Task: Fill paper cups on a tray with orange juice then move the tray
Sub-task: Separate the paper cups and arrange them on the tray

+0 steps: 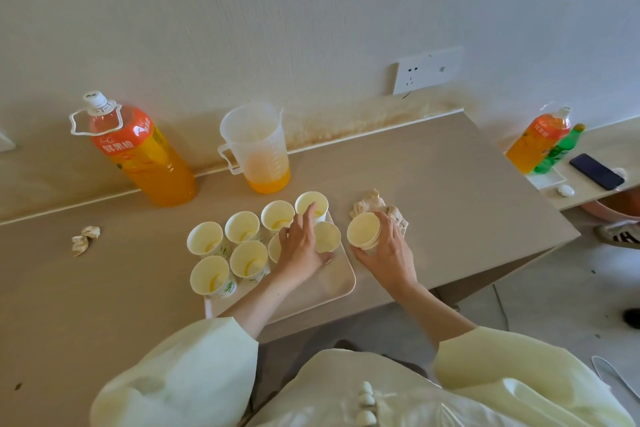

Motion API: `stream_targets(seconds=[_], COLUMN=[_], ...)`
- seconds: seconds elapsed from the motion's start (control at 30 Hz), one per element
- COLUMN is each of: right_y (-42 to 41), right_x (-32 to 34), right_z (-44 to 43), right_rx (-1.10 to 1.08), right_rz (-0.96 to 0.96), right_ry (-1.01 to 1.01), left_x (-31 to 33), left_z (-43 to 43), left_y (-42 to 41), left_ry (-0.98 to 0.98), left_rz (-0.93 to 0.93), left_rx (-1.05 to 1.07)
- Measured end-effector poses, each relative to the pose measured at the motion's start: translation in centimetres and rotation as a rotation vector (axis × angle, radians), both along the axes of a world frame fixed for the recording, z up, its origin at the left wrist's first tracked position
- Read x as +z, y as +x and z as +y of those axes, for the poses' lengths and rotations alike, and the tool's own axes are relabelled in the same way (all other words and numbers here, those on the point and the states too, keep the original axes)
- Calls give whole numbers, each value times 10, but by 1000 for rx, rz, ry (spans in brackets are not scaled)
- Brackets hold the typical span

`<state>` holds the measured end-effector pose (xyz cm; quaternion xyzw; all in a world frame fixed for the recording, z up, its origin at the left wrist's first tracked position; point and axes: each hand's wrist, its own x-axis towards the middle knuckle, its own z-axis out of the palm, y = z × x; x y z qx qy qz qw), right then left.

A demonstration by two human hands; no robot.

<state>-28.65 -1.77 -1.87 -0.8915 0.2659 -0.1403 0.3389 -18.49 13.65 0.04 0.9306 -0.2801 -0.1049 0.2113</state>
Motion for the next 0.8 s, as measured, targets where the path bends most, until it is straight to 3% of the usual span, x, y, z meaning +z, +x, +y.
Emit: stream_targets(seconds=[0.67, 0.8], right_y=[3, -1], right_x=[-7, -8], right_z=[-1, -1], right_rx=[13, 29], right_rz=[-16, -49], right_ry=[-7, -2], left_x=[-4, -4], left_z=[2, 3], left_y=[-2, -6], left_ry=[8, -65], left_rz=[-4, -45], left_rx=[6, 41])
